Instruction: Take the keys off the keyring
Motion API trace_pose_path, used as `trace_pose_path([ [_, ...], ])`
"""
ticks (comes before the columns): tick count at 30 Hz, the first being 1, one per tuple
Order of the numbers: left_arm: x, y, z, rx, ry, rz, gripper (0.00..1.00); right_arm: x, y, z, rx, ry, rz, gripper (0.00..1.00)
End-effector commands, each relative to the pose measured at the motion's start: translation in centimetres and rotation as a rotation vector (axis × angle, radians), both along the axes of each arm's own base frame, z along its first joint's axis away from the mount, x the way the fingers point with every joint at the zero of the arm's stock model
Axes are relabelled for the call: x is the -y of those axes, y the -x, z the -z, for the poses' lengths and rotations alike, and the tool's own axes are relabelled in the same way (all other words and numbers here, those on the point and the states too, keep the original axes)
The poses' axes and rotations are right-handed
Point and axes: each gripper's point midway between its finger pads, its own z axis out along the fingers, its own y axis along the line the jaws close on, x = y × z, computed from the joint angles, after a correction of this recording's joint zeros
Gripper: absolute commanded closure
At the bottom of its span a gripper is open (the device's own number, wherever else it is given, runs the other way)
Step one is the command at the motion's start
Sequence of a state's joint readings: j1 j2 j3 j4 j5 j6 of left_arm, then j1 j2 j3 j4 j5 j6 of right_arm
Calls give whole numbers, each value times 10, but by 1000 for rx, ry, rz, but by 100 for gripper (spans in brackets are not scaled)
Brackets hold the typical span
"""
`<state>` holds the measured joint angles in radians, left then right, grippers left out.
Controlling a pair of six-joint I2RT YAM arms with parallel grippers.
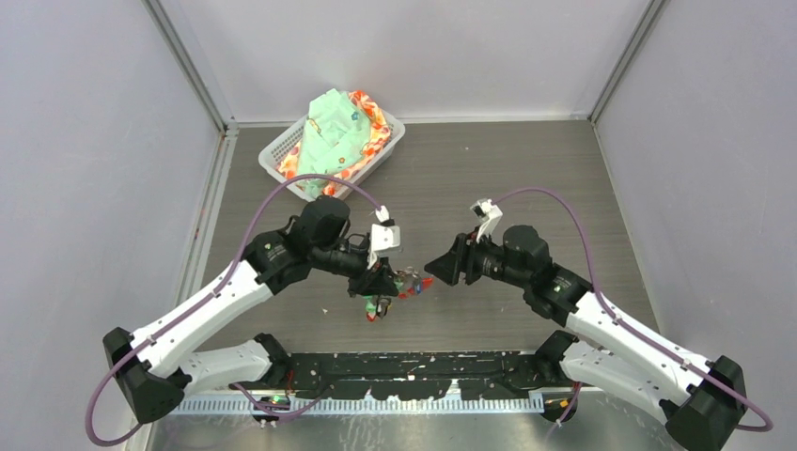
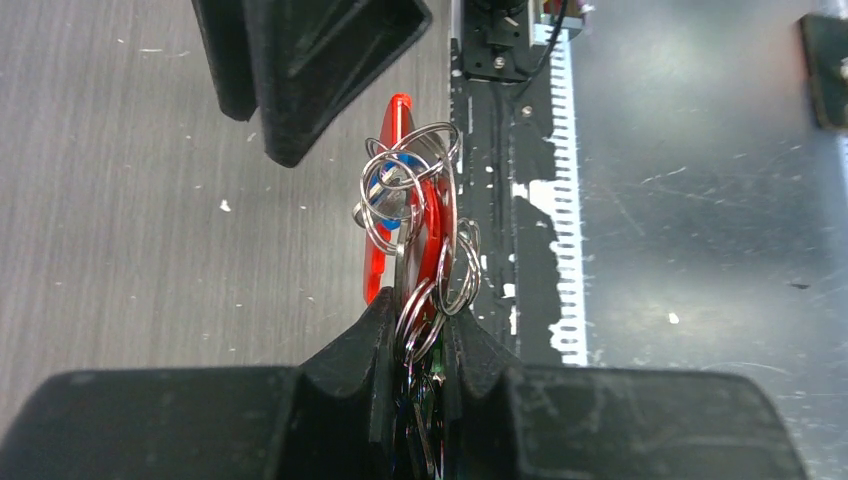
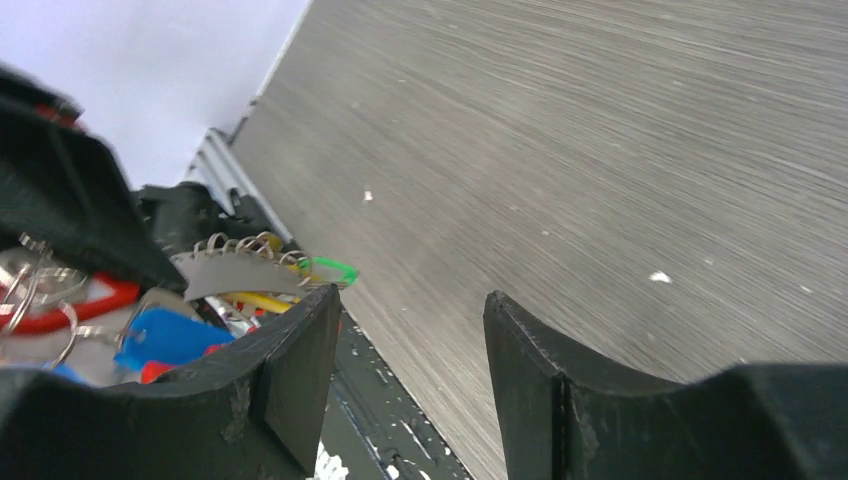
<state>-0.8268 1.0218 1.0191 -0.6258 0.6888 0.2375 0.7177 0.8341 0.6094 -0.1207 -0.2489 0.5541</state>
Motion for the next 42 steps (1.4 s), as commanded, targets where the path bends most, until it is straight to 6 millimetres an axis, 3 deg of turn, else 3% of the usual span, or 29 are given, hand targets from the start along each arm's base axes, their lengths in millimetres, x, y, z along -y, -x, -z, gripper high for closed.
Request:
trace_pose_path([
  [1, 1, 22, -28, -149, 29, 61, 100, -15, 17, -44, 139, -206, -127, 40],
  [16, 22, 46, -86, -497, 201, 113, 100, -18, 35, -51, 155, -312, -196, 39],
  [27, 22, 51, -96, -714, 125, 85, 100, 8, 34, -53, 224, -349, -76, 33],
  [34, 31, 47, -124, -815, 212, 119, 100, 6, 48, -62, 248, -416, -140, 29],
  [42, 33, 34, -132, -887, 269, 115, 100, 20, 57, -70, 321, -406, -125, 24],
])
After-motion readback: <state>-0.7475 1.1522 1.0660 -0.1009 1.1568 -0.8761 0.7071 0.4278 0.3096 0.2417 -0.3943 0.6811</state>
